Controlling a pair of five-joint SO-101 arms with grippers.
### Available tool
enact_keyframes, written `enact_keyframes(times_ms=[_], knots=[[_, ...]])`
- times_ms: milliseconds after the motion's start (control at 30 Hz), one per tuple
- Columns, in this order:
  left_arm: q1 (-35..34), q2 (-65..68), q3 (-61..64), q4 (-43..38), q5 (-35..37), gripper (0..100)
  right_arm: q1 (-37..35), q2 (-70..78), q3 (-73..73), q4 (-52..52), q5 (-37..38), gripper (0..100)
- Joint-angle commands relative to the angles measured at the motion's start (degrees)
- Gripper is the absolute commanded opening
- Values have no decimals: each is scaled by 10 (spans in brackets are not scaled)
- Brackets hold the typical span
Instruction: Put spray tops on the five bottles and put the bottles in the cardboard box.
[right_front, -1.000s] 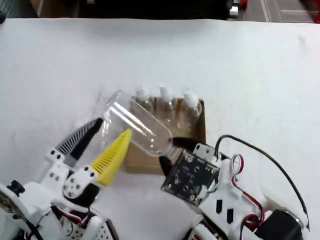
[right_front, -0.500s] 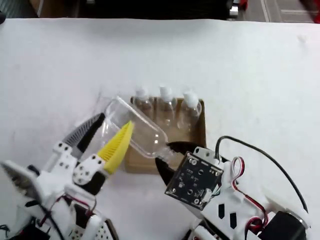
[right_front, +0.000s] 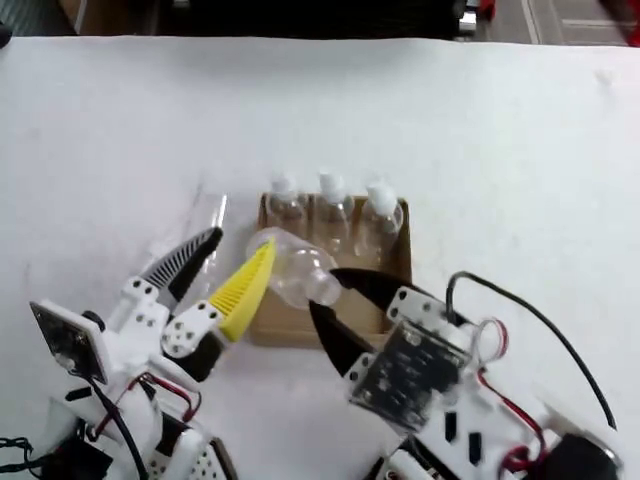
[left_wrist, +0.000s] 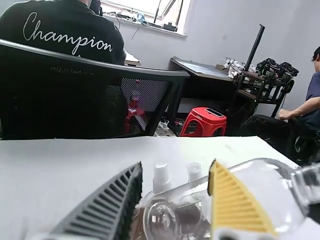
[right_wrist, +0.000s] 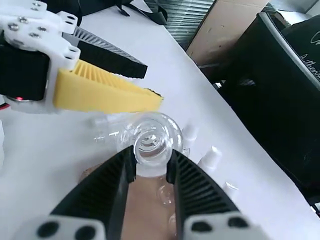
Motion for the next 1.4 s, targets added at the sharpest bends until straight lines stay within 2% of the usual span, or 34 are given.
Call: enact_keyframes(times_ms=[0, 67, 133, 333, 400, 567, 767, 867, 1233, 1367], knots=[[-2, 2, -1, -8, -5, 212, 5, 28, -1, -33, -5, 17], [-4, 2, -1, -7, -8, 212, 6, 37, -2, -51, -6, 17], [-36, 2, -6, -4, -5, 212, 20, 51, -2, -65, -22, 17], [-267, 2, -61, -11, -4, 212, 83, 149, -2, -78, -53, 16], [-308, 2, -59, -12, -4, 209, 84, 180, -3, -71, -54, 16], [-317, 2, 3, -41, -4, 207, 86, 221, -43, -25, -55, 16], [-318, 2, 144, -210, -4, 207, 95, 316, -51, 0, -55, 17], [-318, 2, 185, -265, -4, 207, 101, 359, -51, -20, -55, 17], [-318, 2, 196, -273, -8, 207, 79, 435, 21, -111, -55, 17], [-318, 2, 197, -273, -8, 207, 76, 437, 46, -147, -87, 17]])
